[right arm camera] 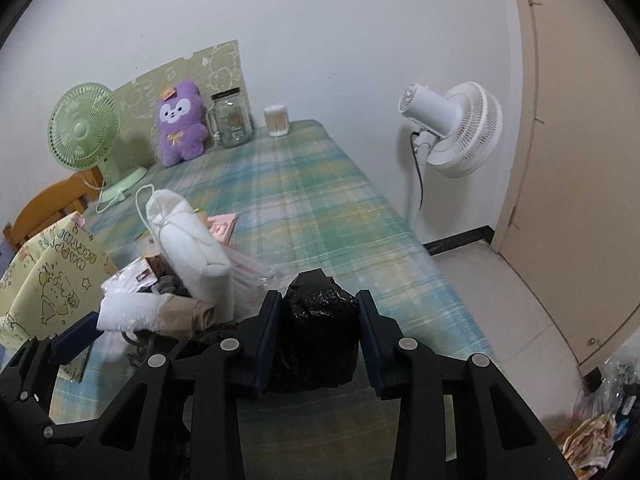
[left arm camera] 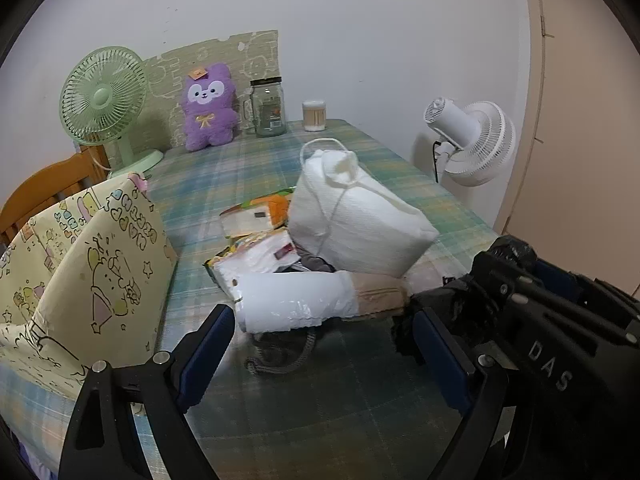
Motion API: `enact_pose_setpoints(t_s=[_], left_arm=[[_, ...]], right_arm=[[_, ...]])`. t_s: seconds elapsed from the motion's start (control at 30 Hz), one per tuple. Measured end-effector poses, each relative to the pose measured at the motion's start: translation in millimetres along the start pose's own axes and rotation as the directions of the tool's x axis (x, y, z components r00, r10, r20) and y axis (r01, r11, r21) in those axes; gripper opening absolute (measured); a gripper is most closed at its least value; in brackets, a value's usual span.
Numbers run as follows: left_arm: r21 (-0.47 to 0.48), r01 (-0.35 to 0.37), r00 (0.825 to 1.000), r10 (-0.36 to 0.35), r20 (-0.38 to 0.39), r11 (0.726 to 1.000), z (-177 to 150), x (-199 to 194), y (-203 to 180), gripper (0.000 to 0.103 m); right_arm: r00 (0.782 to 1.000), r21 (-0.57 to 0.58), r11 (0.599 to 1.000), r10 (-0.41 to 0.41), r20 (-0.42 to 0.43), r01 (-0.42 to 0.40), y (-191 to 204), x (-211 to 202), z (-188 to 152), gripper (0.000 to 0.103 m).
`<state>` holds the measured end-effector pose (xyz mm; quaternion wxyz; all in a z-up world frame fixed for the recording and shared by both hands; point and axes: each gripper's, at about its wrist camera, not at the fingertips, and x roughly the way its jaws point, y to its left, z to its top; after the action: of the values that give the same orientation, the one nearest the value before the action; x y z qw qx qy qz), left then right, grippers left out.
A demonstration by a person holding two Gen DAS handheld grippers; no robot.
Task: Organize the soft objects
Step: 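Grasp the rolled white towel with the left tool while the right tool holds the black bag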
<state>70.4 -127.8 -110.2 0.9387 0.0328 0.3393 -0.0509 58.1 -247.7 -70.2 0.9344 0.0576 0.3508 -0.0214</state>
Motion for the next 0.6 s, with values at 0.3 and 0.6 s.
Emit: enact_pose_setpoints(t_s=[0.3,0.6], left_arm=[[0.019,-0.018,1.000,0.018,-0.002,1.000,1,2,-11,0.091],[0.036,-0.030,0.997,0.032,-0.065,0.999,-9,14,-14,0.079]], right_arm=[[1.000,0.019,1.000,0.002,0.017,-0.003,-8,-3,1,0.040],[1.000,0.014,1.000,0.000,-0.006,0.000,-6,7,-2,0.040]])
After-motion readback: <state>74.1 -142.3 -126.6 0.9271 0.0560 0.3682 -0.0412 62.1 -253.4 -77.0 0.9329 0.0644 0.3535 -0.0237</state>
